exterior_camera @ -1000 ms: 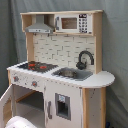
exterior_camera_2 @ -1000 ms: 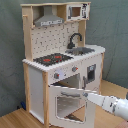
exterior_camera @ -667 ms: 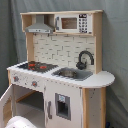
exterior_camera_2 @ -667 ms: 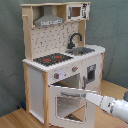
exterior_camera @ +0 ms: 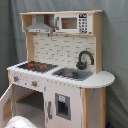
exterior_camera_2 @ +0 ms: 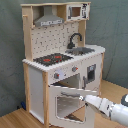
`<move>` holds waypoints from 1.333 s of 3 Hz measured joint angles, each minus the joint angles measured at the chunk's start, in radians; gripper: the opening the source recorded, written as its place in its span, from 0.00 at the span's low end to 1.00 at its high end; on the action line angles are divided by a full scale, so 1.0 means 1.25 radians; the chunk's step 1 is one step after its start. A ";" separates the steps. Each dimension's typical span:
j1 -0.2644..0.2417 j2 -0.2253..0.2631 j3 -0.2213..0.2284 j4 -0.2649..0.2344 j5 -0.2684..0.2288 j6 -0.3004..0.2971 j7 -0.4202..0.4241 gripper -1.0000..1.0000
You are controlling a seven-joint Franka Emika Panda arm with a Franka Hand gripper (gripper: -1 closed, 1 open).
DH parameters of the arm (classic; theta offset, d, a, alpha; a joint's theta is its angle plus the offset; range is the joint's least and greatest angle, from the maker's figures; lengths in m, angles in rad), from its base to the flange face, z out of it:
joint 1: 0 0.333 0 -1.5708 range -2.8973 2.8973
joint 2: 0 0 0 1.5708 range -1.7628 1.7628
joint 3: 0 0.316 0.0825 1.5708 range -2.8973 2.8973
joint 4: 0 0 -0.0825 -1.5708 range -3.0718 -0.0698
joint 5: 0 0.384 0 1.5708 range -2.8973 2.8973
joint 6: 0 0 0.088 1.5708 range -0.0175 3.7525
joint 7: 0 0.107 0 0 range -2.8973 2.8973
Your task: Play with the kitchen
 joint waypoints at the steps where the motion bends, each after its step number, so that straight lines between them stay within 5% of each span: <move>1: -0.001 0.000 0.006 0.000 0.000 0.000 0.089 1.00; 4: -0.060 0.000 0.070 -0.001 0.000 0.017 0.316 1.00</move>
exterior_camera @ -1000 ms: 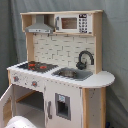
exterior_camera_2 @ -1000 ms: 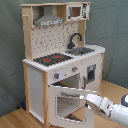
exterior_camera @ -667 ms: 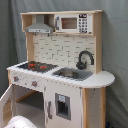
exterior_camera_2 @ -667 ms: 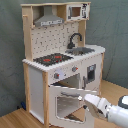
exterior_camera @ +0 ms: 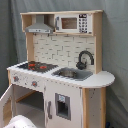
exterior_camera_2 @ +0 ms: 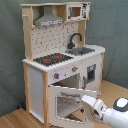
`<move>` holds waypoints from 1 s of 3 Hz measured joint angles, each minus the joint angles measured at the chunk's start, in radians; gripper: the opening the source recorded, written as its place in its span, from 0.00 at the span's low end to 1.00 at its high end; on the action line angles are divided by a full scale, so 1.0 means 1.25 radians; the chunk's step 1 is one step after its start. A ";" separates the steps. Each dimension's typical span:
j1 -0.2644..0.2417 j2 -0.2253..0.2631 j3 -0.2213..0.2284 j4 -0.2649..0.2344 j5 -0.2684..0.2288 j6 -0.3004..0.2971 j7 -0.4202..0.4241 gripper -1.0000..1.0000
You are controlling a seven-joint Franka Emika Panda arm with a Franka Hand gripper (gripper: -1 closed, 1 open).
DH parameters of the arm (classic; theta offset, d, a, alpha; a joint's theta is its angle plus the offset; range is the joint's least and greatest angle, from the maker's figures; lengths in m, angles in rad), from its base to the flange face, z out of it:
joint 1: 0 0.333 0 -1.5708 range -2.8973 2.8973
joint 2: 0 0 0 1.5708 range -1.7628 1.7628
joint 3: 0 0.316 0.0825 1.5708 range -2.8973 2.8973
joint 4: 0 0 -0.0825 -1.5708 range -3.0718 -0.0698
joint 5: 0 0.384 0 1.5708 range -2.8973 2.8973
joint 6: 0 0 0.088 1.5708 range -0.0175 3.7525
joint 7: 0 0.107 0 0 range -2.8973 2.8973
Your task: Play with the kitchen
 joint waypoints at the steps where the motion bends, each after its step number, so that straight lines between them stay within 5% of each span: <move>1: -0.006 0.001 0.022 -0.012 0.001 -0.007 0.078 1.00; 3: 0.046 0.019 0.048 -0.125 0.005 -0.059 0.163 1.00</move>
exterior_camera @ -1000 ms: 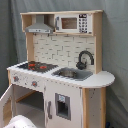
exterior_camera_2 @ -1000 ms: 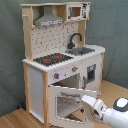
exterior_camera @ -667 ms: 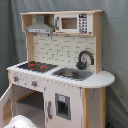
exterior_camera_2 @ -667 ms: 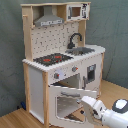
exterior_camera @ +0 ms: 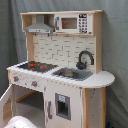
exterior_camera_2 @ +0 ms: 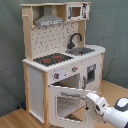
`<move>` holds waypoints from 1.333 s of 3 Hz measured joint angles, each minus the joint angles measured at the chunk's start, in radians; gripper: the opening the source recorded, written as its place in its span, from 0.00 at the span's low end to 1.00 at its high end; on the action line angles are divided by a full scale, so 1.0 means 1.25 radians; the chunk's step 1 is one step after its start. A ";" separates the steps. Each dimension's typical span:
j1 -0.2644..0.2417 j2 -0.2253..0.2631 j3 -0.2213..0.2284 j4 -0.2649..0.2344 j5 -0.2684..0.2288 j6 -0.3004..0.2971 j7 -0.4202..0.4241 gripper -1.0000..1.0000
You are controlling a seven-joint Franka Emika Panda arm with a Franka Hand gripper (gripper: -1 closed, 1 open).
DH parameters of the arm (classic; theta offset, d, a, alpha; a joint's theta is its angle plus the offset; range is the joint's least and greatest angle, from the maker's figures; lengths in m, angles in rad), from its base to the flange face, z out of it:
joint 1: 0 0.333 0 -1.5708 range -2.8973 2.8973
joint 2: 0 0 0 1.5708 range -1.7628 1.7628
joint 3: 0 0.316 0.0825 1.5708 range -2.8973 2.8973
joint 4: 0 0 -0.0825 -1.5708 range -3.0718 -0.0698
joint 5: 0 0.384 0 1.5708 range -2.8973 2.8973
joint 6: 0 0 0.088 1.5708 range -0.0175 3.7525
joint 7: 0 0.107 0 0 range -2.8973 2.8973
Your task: Play with the kitchen
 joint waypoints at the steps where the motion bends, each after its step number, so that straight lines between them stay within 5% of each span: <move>1: 0.046 0.002 0.007 -0.048 0.020 -0.043 0.008 1.00; 2: -0.001 0.002 0.032 -0.097 0.059 -0.043 0.008 1.00; 4: -0.144 0.000 0.027 -0.106 0.058 0.054 0.006 1.00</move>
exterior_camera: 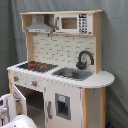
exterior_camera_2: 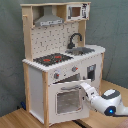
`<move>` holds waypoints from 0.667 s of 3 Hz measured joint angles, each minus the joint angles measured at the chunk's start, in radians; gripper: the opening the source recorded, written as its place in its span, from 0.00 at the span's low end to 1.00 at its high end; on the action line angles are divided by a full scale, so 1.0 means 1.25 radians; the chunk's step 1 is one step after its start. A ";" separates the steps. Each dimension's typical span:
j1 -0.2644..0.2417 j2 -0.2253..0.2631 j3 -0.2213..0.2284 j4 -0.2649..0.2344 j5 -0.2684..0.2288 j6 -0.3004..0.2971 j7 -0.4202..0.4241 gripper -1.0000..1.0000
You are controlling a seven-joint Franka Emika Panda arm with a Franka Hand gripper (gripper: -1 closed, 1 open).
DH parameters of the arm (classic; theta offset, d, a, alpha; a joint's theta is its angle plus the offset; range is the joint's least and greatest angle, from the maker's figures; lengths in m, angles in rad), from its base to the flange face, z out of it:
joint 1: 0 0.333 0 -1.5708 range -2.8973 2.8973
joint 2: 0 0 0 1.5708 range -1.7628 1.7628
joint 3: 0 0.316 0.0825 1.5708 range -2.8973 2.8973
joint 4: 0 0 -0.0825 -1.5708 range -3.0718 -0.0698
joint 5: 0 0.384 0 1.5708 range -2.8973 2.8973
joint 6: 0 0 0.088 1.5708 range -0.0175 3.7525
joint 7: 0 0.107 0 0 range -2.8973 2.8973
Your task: Play with the kitchen
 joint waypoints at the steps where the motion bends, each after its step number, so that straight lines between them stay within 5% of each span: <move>1: -0.060 -0.007 -0.014 0.008 -0.002 0.063 -0.011 1.00; 2: -0.117 -0.008 -0.024 0.021 -0.002 0.129 -0.024 1.00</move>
